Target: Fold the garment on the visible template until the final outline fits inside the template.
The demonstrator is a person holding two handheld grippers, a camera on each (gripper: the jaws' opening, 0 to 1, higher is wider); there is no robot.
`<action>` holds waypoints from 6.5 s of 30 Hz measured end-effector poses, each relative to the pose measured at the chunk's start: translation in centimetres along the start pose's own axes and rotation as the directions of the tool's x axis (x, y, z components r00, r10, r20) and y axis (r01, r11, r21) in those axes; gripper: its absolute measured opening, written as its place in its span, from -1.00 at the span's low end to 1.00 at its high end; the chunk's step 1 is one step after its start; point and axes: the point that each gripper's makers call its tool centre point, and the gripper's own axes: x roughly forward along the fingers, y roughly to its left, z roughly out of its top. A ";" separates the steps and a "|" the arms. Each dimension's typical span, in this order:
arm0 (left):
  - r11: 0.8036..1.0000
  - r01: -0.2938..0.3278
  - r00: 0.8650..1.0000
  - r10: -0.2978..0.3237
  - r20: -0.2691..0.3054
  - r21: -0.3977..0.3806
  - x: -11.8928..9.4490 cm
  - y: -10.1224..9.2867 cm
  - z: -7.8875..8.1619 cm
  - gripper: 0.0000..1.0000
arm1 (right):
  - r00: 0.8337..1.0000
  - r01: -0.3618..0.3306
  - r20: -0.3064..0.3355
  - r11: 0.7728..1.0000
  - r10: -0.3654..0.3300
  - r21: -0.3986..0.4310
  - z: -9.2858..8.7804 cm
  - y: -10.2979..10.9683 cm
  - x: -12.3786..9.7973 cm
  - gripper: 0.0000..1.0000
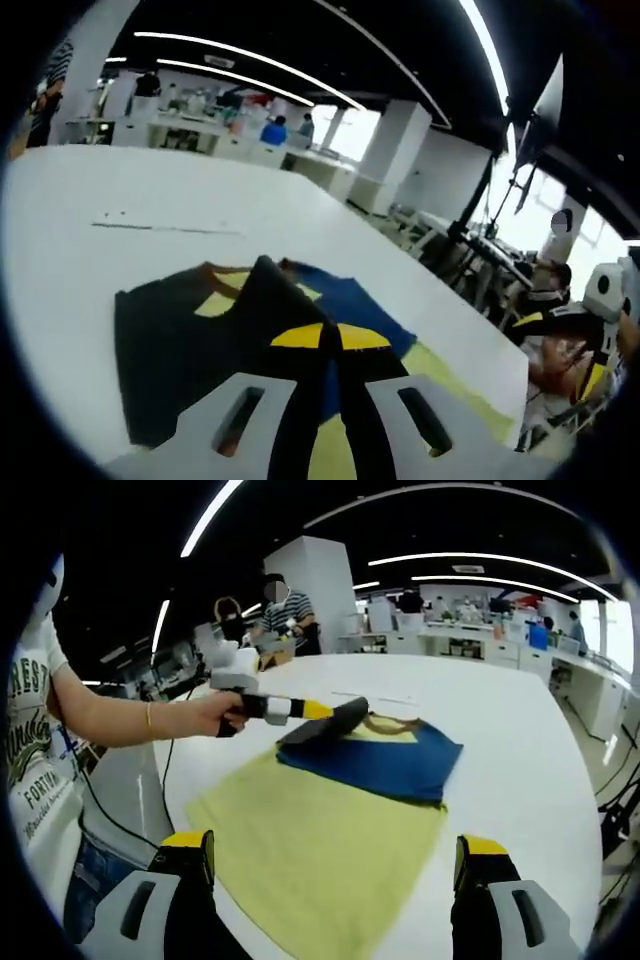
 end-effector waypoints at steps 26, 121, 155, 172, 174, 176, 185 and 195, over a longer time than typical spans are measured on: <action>0.962 0.050 0.992 -0.017 -0.122 0.270 1.5 -2.1 -4.4 -0.43 | 1.000 0.020 0.008 1.000 -0.020 0.004 -0.1 -0.9 -0.6 0.98; 0.990 0.138 0.977 -0.136 -0.164 0.004 6.8 -10.4 -4.4 -0.97 | 0.999 0.033 0.032 0.998 -0.035 0.046 -0.5 -1.2 -0.8 0.98; 0.936 0.242 0.970 -0.223 -0.098 0.257 -0.4 -8.9 -2.2 0.62 | 0.995 -0.079 -0.059 0.995 0.075 -0.056 -1.0 0.2 -0.3 0.98; 0.919 0.253 0.964 -0.210 -0.165 0.304 -7.8 -6.6 -5.5 0.81 | 0.979 -0.140 -0.167 0.982 0.118 -0.127 -3.1 1.1 -0.2 0.98; 0.918 0.254 0.962 -0.208 -0.177 0.305 -8.8 -6.4 -6.0 0.81 | 0.974 -0.150 -0.188 0.979 0.124 -0.136 -3.6 1.2 -0.2 0.98; 0.917 0.251 0.962 -0.203 -0.180 0.310 -9.5 -6.3 -6.3 0.77 | 0.972 -0.155 -0.200 0.977 0.125 -0.144 -3.9 1.3 -0.1 0.98; 0.909 0.242 0.961 -0.176 -0.216 0.339 -13.3 -5.6 -8.2 0.71 | 0.951 -0.201 -0.272 0.963 0.147 -0.181 -5.3 2.0 0.1 0.96; 0.860 0.286 0.930 -0.144 -0.337 0.423 -17.2 -4.8 -12.0 0.53 | 0.920 -0.248 -0.366 0.934 0.143 -0.259 -6.8 2.4 0.1 0.77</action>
